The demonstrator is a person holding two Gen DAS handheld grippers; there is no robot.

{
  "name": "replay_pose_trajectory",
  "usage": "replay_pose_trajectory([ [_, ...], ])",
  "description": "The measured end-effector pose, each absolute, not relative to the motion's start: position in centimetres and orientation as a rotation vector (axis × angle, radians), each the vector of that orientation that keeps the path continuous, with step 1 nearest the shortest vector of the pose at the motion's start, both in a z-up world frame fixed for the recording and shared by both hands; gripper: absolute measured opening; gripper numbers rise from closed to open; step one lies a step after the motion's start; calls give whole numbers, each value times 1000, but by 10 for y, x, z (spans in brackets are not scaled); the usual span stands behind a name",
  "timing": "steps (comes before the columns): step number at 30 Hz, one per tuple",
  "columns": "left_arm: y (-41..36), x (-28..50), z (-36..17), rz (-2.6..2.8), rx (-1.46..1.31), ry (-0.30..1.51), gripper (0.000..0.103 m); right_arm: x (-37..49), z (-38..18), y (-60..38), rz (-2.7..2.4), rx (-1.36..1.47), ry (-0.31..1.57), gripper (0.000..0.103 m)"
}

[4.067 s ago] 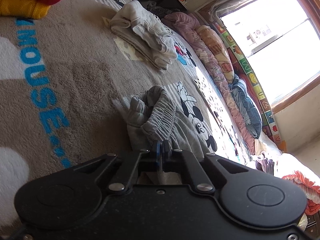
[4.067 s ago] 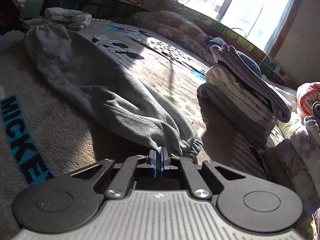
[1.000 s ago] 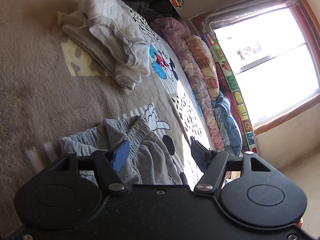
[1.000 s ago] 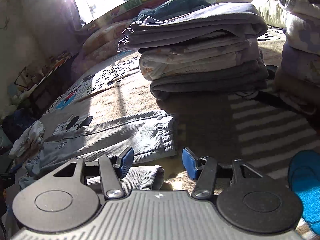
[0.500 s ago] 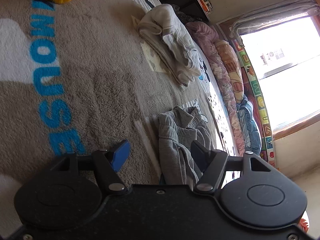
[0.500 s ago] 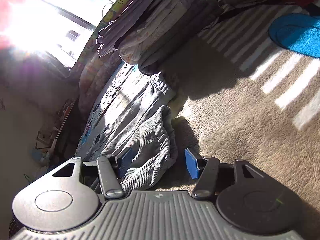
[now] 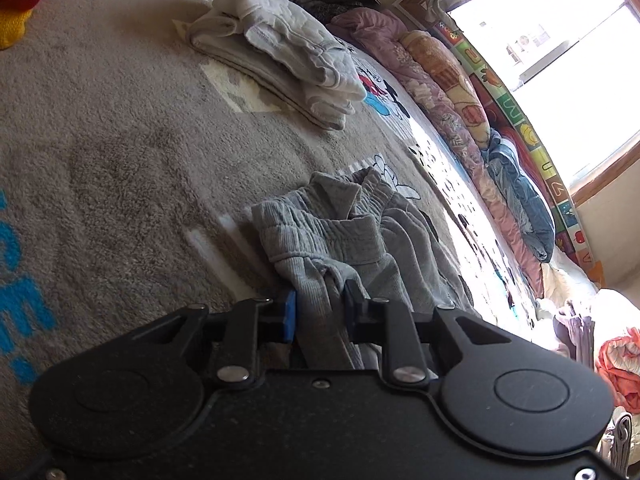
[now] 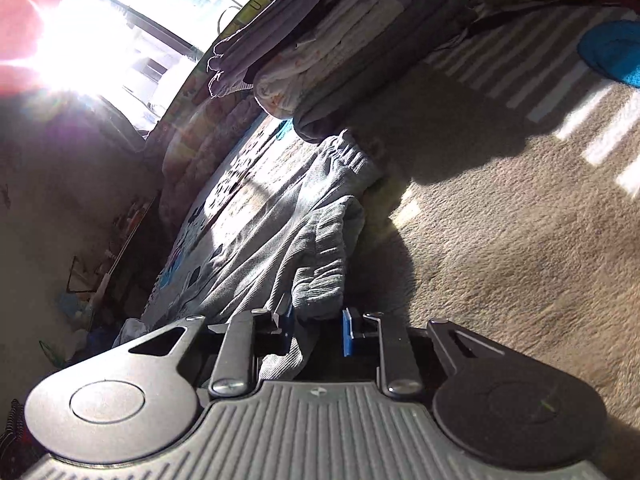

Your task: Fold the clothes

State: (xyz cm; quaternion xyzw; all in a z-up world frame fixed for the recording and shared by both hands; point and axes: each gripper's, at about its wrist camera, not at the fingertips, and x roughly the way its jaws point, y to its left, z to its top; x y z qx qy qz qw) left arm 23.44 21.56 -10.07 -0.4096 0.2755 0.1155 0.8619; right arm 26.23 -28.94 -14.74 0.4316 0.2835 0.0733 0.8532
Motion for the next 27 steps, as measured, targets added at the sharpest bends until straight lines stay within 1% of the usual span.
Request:
replay_pose_trajectory([
  [2,216,229,-96,229,-857,554,9,254,-138,-296,173,920,579,24],
  [7,218,203,-79,176,-878,504,8,225,-108,-319,234,927,553,24],
  [12,214,178,-75,170,-893,513,8,188,-92,-336,288,897,576,24],
  [19,209,141,-72,173,-913,533,8,142,-122,-344,268,932,608,24],
  [24,208,118,-74,180,-914,569,8,111,-141,-347,247,984,598,24],
  [26,206,118,-77,171,-887,609,11,101,-152,-349,221,997,601,24],
  [27,207,118,-78,169,-877,616,14,97,-157,-349,205,999,605,24],
])
